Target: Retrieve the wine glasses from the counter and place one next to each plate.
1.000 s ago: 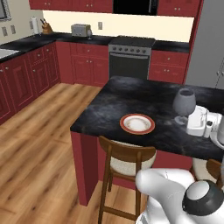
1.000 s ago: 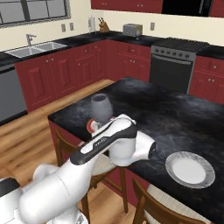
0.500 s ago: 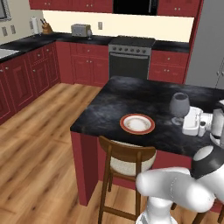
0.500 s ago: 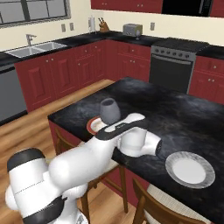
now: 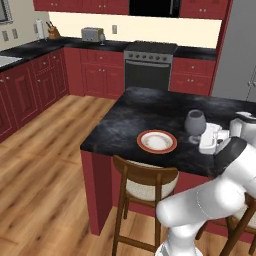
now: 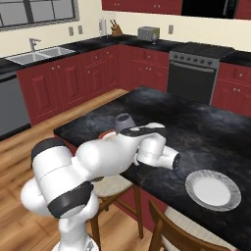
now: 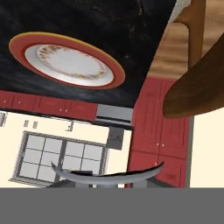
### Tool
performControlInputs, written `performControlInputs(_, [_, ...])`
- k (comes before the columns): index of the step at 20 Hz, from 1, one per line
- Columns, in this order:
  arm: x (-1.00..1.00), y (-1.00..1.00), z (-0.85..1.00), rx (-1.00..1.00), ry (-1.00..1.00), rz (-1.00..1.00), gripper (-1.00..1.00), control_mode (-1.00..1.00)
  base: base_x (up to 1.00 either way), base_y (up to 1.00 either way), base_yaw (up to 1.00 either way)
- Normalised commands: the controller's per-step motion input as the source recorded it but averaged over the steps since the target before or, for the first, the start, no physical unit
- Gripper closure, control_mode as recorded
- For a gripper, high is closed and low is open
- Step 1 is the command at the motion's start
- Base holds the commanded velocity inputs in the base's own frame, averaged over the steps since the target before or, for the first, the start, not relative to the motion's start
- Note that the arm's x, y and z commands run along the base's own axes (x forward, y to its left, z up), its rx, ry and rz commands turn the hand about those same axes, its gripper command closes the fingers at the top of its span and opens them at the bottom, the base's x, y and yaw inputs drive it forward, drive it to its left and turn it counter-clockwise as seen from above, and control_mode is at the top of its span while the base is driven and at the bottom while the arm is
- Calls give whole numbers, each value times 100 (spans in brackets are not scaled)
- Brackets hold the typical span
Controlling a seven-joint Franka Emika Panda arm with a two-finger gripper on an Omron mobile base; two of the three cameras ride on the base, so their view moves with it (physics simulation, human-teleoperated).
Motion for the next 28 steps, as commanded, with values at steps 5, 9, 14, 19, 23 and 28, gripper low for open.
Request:
performControlInputs(5, [42,-12,-42,-5,0,0,100,-100,0,0,0])
performControlInputs(9, [47,-13,-44,-2,0,0,100,-100,0,0,0])
performControlInputs(14, [42,-23,-53,0,11,0,100,-100,0,0,0])
performControlInputs(19, [45,-34,-51,0,15,0,100,-100,0,0,0])
performControlInputs(23, [57,-13,-42,2,3,0,100,-100,0,0,0])
performControlInputs(28, [41,-1,-35,3,-1,0,100,-100,0,0,0])
